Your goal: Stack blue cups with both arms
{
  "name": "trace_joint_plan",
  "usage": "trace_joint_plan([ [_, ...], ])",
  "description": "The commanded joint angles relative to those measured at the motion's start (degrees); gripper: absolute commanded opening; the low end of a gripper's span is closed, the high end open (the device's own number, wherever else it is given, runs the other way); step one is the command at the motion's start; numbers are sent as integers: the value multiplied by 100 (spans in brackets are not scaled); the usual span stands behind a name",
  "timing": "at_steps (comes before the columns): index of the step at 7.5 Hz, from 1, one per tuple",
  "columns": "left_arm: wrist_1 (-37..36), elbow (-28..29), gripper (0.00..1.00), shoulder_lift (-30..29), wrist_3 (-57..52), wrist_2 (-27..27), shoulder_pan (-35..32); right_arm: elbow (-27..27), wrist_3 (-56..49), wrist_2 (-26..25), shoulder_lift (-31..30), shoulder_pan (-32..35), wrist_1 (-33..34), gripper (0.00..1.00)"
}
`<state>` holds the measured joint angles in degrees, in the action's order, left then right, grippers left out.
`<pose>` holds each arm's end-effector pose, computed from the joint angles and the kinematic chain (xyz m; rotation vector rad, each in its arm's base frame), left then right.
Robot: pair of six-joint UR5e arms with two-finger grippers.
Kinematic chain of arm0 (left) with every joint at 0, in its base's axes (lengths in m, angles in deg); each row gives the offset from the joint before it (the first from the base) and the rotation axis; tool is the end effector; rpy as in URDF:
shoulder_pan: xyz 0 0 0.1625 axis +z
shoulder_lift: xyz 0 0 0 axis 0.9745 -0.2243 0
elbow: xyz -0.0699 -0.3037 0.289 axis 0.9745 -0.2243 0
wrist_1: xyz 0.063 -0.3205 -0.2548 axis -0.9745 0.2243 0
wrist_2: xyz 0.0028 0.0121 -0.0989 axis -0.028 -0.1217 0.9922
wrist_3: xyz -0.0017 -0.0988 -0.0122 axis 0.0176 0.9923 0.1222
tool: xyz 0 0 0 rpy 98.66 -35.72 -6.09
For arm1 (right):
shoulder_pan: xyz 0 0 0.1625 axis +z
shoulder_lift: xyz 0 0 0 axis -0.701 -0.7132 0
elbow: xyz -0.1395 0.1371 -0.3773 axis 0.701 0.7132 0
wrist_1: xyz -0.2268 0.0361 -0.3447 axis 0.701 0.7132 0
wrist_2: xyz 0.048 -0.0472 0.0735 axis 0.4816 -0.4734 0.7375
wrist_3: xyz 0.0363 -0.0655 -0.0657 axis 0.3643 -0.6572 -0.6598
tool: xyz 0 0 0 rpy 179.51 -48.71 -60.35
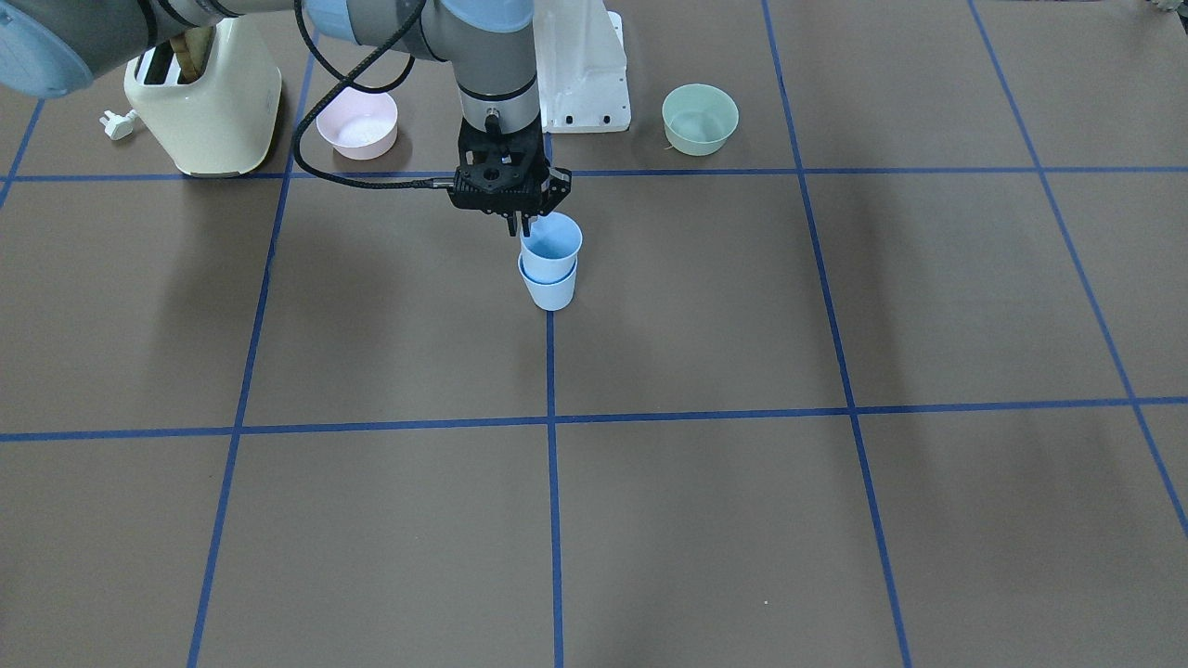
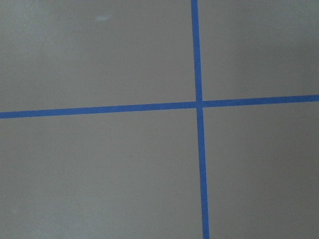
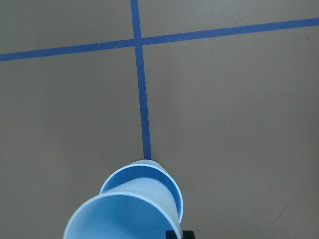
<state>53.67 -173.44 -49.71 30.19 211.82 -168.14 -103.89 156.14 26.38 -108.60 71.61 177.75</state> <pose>-0.0743 -0.5087 0.6416 0.0306 0.7619 0.0517 -0.5278 -0.3927 0.1377 0.0514 -0.8150 0.1320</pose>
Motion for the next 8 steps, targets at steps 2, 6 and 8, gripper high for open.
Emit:
trace_joint_plan([
  [2, 0, 9, 99, 0, -4, 0, 5, -55, -3, 35, 3, 259, 3, 99],
  [6, -9, -9, 99, 0, 14, 0, 5, -108, -1812, 816, -758, 2004, -5, 100],
  [8, -26, -35, 99, -9, 14, 0, 5, -29, -4263, 1648, -1514, 3488, -14, 100],
])
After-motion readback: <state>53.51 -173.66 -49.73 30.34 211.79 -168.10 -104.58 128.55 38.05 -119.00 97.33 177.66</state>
